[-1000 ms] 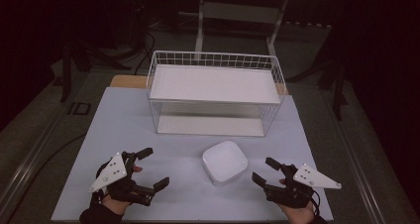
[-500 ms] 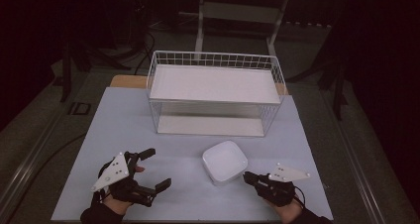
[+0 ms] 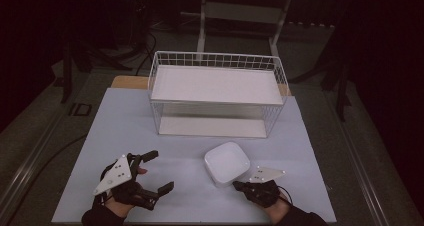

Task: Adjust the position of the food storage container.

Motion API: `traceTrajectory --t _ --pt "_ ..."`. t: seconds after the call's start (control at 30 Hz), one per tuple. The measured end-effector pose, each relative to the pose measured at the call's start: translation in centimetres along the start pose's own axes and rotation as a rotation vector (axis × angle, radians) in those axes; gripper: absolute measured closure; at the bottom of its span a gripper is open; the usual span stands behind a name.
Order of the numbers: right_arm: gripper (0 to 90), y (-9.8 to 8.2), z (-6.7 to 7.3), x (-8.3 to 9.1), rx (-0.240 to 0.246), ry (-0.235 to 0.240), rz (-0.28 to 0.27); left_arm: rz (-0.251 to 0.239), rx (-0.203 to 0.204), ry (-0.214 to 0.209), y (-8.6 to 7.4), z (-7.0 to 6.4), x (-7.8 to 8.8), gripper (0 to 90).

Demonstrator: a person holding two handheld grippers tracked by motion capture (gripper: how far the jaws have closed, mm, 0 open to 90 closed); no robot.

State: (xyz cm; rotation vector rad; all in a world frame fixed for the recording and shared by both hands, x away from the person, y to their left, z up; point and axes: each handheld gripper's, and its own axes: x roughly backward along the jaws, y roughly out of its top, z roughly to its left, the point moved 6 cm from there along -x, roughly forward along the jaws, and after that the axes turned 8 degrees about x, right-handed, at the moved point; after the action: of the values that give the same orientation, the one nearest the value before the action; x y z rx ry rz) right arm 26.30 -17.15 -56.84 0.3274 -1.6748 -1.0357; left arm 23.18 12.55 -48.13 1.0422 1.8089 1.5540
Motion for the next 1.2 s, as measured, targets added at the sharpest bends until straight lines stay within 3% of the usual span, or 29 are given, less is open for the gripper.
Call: traceTrajectory --t 0.13,0.5,0.7,0.8,1.0,1.1,1.2 --pt "89.8 0.4 0.3 -1.2 0.037 0.017 0.017 0.0 -0.007 0.001 0.0 -0.1 0.0 0.0" --pt "89.8 2.1 0.7 -3.3 0.05 0.044 0.009 0.004 -0.004 0.001 0.0 0.0 0.0 0.0" --pt "89.8 2.8 0.5 -4.0 0.061 0.036 -0.001 0.001 -0.004 0.003 0.0 0.1 0.1 0.0" --pt "89.8 3.0 0.4 -4.0 0.039 0.039 -0.009 0.001 -0.002 0.004 0.0 0.1 0.1 0.0" --pt "89.7 3.5 0.7 -2.1 0.041 0.054 -0.041 0.002 0.0 0.005 0.0 0.2 0.1 0.0" --pt "89.8 3.9 -0.3 0.2 0.028 0.018 -0.086 0.004 0.001 0.006 0.0 0.2 0.1 0.0" --pt "89.8 3.9 -1.3 1.3 0.012 -0.018 -0.11 0.005 0.0 0.007 0.0 0.2 0.1 0.0"
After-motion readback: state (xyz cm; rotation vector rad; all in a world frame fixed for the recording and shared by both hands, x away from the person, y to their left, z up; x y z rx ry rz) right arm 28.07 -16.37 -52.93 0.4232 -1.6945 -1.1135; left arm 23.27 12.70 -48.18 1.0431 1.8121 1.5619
